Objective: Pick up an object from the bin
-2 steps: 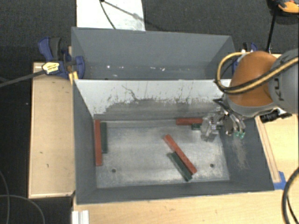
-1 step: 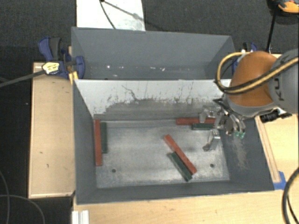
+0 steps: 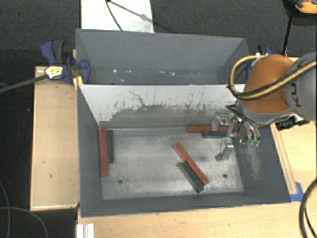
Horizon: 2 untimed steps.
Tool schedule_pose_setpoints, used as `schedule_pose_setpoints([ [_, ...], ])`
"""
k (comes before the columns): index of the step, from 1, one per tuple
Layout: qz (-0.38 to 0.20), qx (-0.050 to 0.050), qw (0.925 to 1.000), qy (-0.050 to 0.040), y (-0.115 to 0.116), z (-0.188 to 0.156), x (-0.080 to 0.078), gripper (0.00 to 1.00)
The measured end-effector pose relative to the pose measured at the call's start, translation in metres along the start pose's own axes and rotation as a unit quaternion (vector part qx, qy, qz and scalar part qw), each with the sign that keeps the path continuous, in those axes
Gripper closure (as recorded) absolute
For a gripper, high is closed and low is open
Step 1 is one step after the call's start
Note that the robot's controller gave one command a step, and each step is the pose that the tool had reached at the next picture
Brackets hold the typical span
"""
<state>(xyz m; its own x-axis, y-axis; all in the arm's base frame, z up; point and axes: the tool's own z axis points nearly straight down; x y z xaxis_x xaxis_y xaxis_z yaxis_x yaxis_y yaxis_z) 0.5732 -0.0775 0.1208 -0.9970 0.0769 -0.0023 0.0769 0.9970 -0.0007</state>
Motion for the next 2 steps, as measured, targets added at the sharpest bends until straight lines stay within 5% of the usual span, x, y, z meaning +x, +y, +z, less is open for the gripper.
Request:
schedule_pose_setpoints([
  [1, 0.072, -0.001, 0.9974, 0.0006, 0.0250, 0.0503, 0.0265, 1.00],
  [2, 0.071, 0.000, 0.9975, 0.0005, 0.0248, 0.0502, 0.0264, 0.00],
])
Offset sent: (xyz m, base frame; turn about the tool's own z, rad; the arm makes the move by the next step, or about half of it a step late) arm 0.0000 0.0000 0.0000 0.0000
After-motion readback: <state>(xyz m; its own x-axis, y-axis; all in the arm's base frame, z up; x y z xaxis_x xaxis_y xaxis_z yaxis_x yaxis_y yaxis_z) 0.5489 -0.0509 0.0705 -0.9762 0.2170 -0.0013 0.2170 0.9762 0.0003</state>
